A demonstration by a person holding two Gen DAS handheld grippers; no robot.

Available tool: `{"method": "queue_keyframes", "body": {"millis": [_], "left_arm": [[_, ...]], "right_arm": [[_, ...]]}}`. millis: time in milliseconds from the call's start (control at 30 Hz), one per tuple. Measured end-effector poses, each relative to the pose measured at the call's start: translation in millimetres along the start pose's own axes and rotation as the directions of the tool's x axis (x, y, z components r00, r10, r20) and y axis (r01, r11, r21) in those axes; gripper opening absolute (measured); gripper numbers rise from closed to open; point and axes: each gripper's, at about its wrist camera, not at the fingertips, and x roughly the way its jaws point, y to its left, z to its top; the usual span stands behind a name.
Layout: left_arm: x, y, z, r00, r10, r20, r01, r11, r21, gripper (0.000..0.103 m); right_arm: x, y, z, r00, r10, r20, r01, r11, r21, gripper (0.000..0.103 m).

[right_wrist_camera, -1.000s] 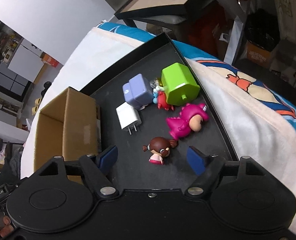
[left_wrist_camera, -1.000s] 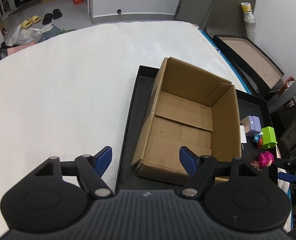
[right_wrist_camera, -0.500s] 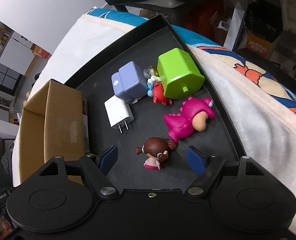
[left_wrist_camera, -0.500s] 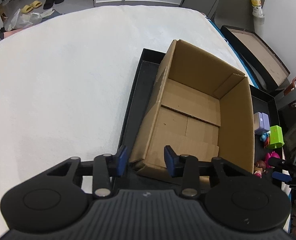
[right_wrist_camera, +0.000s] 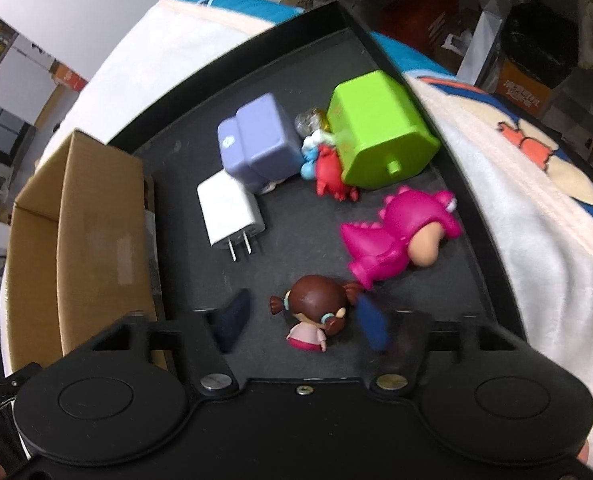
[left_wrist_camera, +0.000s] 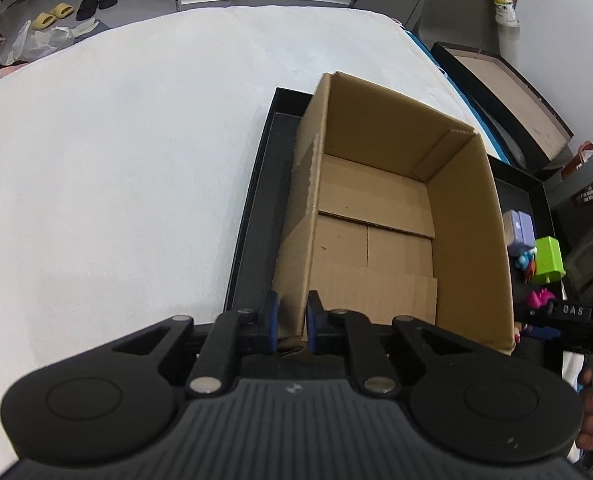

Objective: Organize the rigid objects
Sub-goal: 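Close the right gripper on the girl figurine and lift it toward the box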

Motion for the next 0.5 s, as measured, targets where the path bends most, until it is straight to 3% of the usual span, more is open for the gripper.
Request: {"method": "queue_keyframes", "body": {"millis": [167, 500], "left_arm": [[-7.2, -5.1, -8.4, 1.000, -0.008, 0.003, 0.008, 1.000, 0.026, 0.012], [-12.3, -6.3, -15.6, 1.000, -0.014, 0.028, 0.011, 0.995, 0.100, 0.012]], "right_arm": [[-1.2, 10.3, -5.5, 1.000, -0.005, 0.017, 0.006, 0.998, -0.058, 0.042], [-28.4, 16.1, -12.7, 0.996, 0.069, 0.059, -0.064, 0.994, -0.083, 0.042]]}}
